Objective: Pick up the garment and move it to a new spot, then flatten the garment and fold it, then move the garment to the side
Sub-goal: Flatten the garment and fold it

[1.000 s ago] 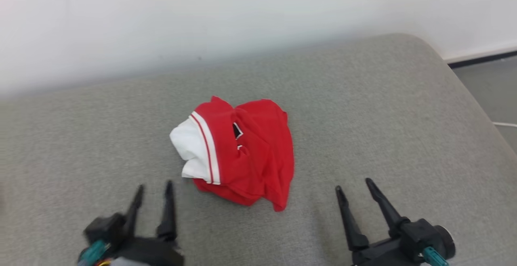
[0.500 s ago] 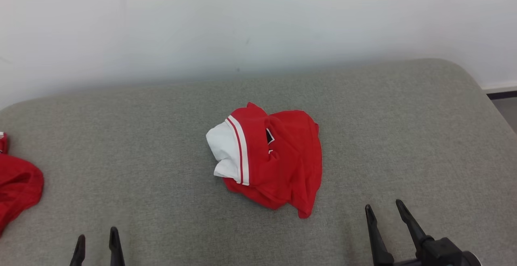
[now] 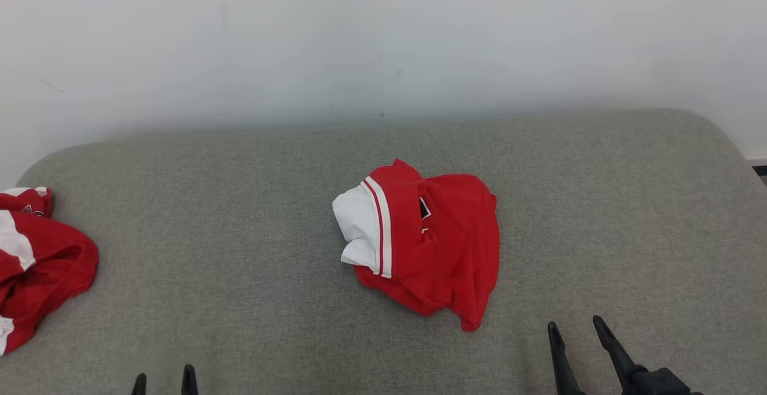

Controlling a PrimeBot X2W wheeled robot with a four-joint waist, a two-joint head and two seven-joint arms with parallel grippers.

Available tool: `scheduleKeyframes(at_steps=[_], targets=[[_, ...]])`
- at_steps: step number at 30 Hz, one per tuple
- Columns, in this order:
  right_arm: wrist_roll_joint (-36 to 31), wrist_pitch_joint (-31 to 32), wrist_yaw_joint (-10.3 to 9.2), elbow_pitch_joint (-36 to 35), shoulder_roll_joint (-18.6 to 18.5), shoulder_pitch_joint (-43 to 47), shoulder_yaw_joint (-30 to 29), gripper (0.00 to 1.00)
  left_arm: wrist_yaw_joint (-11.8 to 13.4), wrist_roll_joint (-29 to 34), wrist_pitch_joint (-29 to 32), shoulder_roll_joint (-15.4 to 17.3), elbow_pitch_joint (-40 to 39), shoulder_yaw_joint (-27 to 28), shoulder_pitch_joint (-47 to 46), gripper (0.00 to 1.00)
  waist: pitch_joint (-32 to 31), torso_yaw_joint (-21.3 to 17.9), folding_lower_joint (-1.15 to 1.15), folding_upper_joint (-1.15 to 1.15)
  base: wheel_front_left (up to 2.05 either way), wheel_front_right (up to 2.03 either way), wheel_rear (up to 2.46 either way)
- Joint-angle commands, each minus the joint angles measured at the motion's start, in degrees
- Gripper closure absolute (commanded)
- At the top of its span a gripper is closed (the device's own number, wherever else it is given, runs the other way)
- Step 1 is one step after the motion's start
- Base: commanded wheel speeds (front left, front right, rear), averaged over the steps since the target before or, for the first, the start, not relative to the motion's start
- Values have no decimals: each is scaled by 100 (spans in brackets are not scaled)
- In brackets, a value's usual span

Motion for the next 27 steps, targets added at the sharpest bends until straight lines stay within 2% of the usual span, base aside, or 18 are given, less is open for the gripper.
scheduleKeyframes(at_steps=[1, 27], targets=[[34, -1, -14, 16, -8, 30, 9, 0, -14, -11, -19, -10, 7, -48, 30, 0, 4, 4, 1, 0, 0, 0, 0], [368, -1, -14, 61, -8, -135, 380, 0, -19, -257, -19, 84, 157, -271, -183, 0, 162, -143, 1, 0, 0, 0, 0]])
